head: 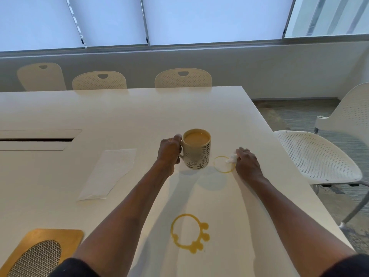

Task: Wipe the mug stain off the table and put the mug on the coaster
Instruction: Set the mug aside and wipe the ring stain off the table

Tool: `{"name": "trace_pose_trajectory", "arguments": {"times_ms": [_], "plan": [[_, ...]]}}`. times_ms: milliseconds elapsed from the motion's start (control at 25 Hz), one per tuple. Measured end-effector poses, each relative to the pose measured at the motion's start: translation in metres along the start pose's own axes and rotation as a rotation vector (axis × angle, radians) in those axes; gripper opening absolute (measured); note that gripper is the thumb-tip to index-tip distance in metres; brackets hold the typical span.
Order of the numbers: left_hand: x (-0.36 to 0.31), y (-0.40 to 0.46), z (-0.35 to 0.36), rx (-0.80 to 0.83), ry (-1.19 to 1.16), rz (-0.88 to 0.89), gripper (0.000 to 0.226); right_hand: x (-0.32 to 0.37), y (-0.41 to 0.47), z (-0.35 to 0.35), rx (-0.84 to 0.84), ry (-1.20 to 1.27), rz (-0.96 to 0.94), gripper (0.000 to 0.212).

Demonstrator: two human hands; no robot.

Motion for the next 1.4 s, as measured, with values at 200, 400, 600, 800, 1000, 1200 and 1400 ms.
{"name": "trace_pose_trajectory", "arguments": {"times_ms": [200,400,600,800,1000,1200,1400], "plan": [[0.002,-0.001,-0.004,-0.009,-0.015,-0.003,0.042,0.018,0.003,0.033,0.274,-0.113,0.022,0.064],[0.002,-0.001,-0.009,-0.018,-0.021,0.007,0.042,0.064,-0.02,0.053,0.361,-0.161,-0.135,0.072],[0.001,-0.006,-0.014,-0.027,-0.016,0.016,0.043,0.102,-0.066,0.063,0.379,-0.183,-0.31,0.069],[-0.004,-0.012,-0.015,-0.009,-0.02,0.024,0.04,0.103,-0.105,0.057,0.393,-0.194,-0.39,0.063],[-0.003,-0.018,-0.02,-0.005,-0.005,0.025,0.037,0.102,-0.12,0.029,0.36,-0.079,-0.362,0.062],[0.003,-0.02,-0.023,-0.013,-0.013,0.002,0.037,0.103,-0.114,-0.006,0.155,-0.048,-0.173,0.051],[0.002,-0.021,-0.025,-0.011,0.001,0.012,0.039,0.116,-0.121,-0.001,0.187,-0.128,-0.073,0.033]]}}
Point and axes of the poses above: each hand's wrist, its own y-axis towards the middle knuckle, its own z-axis out of the palm, x = y × z, the point moved 9 cm from there along y, towards the middle knuckle, and after that the axes turned 1 degree about -y, right-handed, at the moved point
